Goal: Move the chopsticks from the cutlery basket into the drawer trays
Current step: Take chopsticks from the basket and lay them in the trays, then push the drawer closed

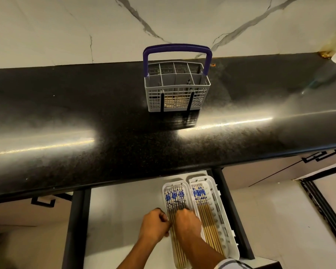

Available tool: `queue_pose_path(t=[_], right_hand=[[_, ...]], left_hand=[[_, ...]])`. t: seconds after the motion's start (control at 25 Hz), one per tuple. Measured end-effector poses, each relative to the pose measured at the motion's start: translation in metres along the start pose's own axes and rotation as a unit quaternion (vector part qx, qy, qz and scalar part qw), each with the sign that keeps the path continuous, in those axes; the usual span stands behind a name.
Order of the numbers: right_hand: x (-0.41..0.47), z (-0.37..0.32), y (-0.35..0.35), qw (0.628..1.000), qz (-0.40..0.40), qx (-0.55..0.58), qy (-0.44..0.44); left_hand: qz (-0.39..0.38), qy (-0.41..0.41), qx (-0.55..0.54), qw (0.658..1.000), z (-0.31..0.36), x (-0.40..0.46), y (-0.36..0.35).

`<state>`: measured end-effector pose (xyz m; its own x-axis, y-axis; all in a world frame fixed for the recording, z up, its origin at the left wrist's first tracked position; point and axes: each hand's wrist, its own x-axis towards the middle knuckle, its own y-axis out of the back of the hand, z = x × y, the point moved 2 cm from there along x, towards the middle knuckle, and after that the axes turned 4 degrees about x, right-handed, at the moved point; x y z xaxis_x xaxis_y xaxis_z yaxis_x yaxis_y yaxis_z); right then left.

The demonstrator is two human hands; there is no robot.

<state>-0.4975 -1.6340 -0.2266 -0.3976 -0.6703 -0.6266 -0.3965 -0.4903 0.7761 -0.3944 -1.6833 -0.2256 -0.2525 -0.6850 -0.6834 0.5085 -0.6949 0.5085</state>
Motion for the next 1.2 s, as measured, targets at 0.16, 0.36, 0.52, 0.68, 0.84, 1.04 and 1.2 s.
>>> queue_pose_path(t=[0.16, 0.36, 0.52, 0.68, 0.84, 1.04, 1.2], right_hand=[[-0.004, 0.001, 0.002, 1.000, -0.004, 0.027, 0.012], [-0.043, 0.028, 0.034, 0.990, 0.033, 0.116, 0.073], [-0.096, 0.120, 0.057, 0.980, 0.071, 0.124, 0.140], [-0.125, 0.212, 0.056, 0.970, 0.065, 0.094, 0.213], [-0.126, 0.245, 0.042, 0.965, 0.102, 0.025, 0.241], [-0.104, 0.252, 0.034, 0.933, 0.174, -0.002, 0.316], [-0.081, 0.242, 0.055, 0.936, 0.187, -0.015, 0.297]], left_hand=[[-0.002, 0.008, -0.025, 1.000, 0.002, -0.003, 0.003], [-0.045, -0.033, -0.049, 0.997, -0.003, -0.034, 0.018], [-0.195, -0.073, 0.058, 0.976, -0.049, -0.087, 0.035], [-0.176, -0.071, 0.170, 0.967, -0.082, -0.124, 0.033], [-0.118, -0.146, 0.192, 0.963, -0.101, -0.131, 0.044], [-0.039, -0.192, 0.315, 0.929, -0.117, -0.122, 0.056], [0.053, -0.246, 0.293, 0.922, -0.100, -0.115, 0.065]])
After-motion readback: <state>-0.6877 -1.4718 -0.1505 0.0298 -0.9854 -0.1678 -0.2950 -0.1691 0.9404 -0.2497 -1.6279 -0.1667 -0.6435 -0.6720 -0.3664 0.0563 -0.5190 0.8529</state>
